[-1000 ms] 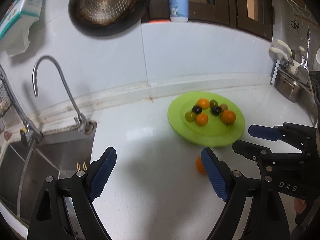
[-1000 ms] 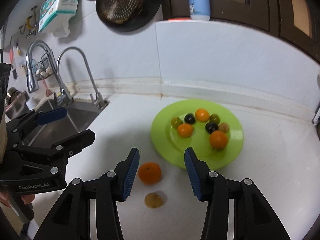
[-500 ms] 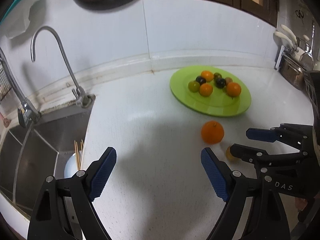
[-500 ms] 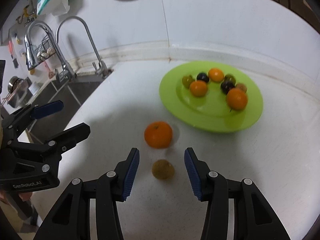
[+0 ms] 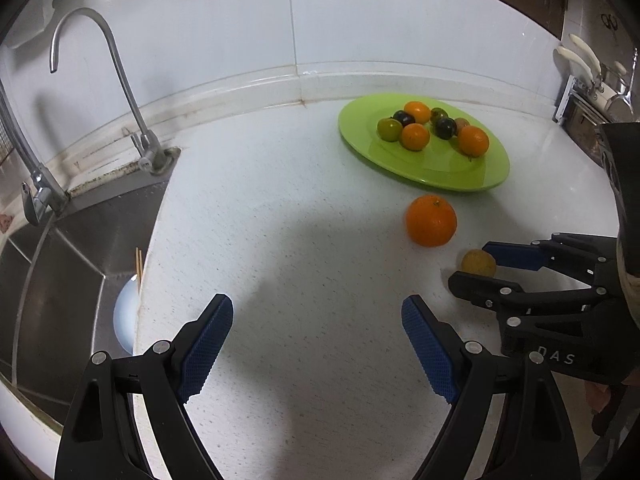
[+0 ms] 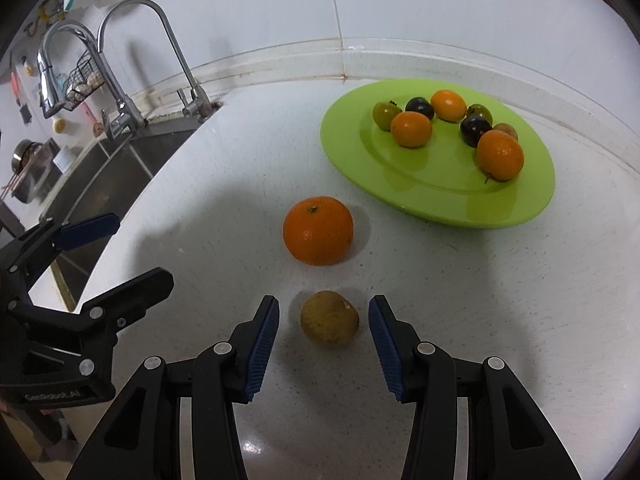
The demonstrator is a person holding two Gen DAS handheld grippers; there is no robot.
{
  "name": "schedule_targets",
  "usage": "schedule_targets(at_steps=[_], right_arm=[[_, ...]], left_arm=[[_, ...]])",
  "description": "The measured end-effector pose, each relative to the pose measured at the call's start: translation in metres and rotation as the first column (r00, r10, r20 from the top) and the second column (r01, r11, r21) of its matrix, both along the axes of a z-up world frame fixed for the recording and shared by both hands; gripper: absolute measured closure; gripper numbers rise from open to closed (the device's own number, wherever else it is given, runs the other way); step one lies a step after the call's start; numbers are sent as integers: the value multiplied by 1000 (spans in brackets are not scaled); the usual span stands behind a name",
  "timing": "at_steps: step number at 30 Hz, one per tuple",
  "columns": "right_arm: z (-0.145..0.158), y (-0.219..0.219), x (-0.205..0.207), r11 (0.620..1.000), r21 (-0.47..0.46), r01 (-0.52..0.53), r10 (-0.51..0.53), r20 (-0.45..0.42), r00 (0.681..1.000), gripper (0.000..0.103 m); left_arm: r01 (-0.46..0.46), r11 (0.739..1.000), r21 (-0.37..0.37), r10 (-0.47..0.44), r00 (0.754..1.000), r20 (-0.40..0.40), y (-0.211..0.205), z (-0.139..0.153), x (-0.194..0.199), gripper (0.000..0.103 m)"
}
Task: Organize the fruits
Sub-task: 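Grasp the last orange with the left tool while the right tool grasps a brown round fruit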
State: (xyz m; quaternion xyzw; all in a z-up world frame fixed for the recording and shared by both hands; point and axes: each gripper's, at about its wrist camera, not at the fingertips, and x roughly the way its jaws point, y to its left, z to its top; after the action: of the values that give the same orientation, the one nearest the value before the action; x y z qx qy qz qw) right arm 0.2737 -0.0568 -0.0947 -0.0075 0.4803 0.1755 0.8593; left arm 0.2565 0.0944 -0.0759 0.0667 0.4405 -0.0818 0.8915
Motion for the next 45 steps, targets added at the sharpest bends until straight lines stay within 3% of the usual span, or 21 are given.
schedule_targets(at_steps=[5,7,9,19,29,45], right_arm=[[-2,-1,0,1000,-12,-1,1,10,1000,57],[-2,-2,0,1000,-21,2,-1,17,1000,68],[-2,-2,-1,1000,-22,0,1,20,1000,72],[7,-10,-7,1000,19,23,-23,36,999,72],[21,-31,-10,996,26,81,-83,74,994,72],[16,-62,0,983,27,183,-184,61,981,72]], left_arm=[[9,1000,-3,-9,1000,-3,-3,-2,0,16],[11,1000,-4,-11,1000,0,-4,-1,0,16],[14,1000,-5,-14,1000,3,-5,0,0,17],[59,998,-11,-59,998,38,-16,8,1,17],[167,985,-40,-165,986,39,-48,13,24,17],[237,967,-90,-243,968,-59,-88,-19,71,44]])
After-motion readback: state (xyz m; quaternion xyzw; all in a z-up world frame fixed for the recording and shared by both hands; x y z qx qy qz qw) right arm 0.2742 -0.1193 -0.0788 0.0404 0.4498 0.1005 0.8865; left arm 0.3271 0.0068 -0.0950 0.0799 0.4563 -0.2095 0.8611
